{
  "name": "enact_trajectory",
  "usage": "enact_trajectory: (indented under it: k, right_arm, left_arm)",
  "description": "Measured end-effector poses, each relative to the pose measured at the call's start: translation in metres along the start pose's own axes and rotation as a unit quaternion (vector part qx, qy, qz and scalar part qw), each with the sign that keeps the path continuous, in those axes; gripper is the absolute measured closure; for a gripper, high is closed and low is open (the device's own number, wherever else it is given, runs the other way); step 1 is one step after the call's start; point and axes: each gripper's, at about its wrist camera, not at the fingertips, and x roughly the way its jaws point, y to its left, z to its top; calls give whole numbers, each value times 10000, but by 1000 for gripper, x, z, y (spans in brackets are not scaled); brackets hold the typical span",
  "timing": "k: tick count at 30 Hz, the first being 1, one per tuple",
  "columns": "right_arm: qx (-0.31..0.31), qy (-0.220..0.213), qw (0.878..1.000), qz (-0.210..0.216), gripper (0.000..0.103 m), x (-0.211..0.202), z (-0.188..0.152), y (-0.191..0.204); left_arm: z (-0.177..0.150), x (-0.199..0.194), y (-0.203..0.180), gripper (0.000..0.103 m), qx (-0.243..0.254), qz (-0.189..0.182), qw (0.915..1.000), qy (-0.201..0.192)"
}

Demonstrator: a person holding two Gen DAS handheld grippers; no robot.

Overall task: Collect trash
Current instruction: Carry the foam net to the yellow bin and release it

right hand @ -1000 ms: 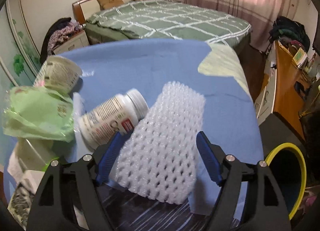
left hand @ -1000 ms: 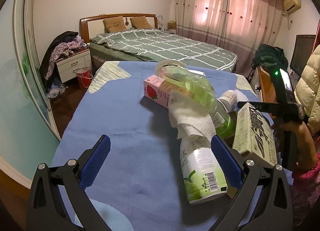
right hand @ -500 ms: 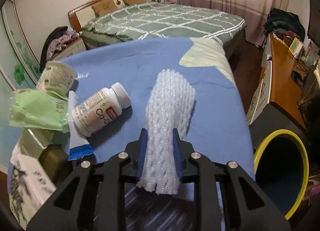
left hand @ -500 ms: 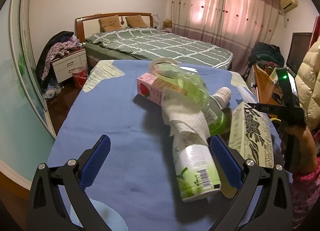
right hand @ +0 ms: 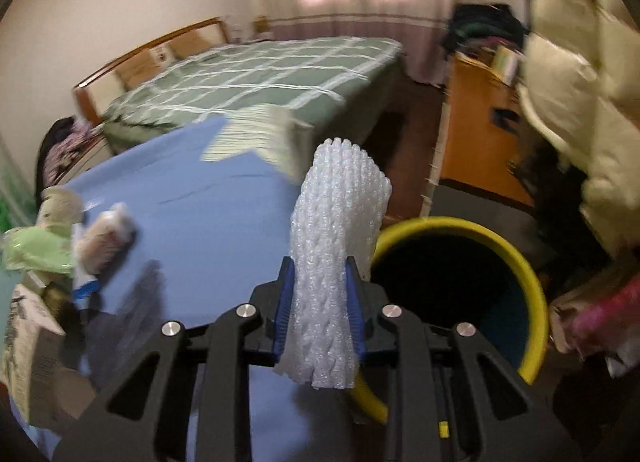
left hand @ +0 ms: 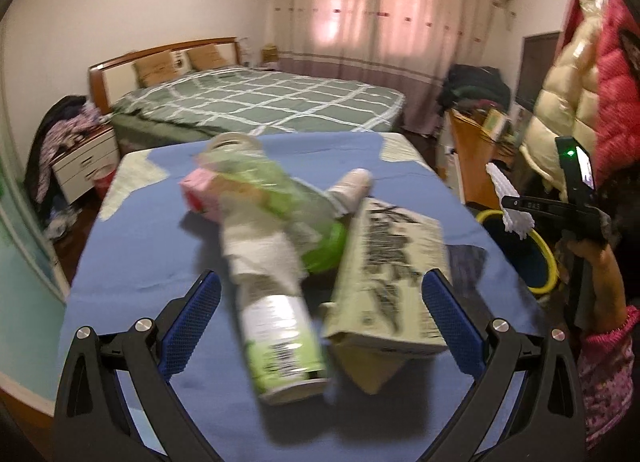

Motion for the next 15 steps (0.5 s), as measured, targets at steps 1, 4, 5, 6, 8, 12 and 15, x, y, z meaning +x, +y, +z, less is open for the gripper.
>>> enact_trajectory:
  k: [1, 4, 5, 6, 8, 12, 15]
  right_arm:
    - [97, 28, 9999, -91, 79, 2, -2, -12]
    - [283, 156, 9988, -357, 78, 15, -6, -41]
    - [329, 185, 9985, -390, 77, 18, -7, -49]
    - [375, 243, 9980, -454, 76, 25, -9, -57]
    - [462, 351, 9969, -539, 74, 38, -11, -71]
    - [574, 464, 9951, -665, 51, 58, -15, -84]
    - [632, 405, 9941, -784, 44, 58, -19, -91]
  left_arm:
    - [1, 1, -6, 4, 56, -37, 10000, 16]
    - [3, 10, -25, 4, 272, -129, 9995, 102]
    - [3, 13, -32, 4, 345, -161, 9992, 146]
    - [4, 17, -38, 4, 400, -209, 9988, 195]
    - [5, 22, -48, 4, 458, -265, 9982, 270]
    - [7, 32, -61, 4, 578, -189, 9974, 380]
    - [7, 37, -66, 4, 652, -109, 9969, 416]
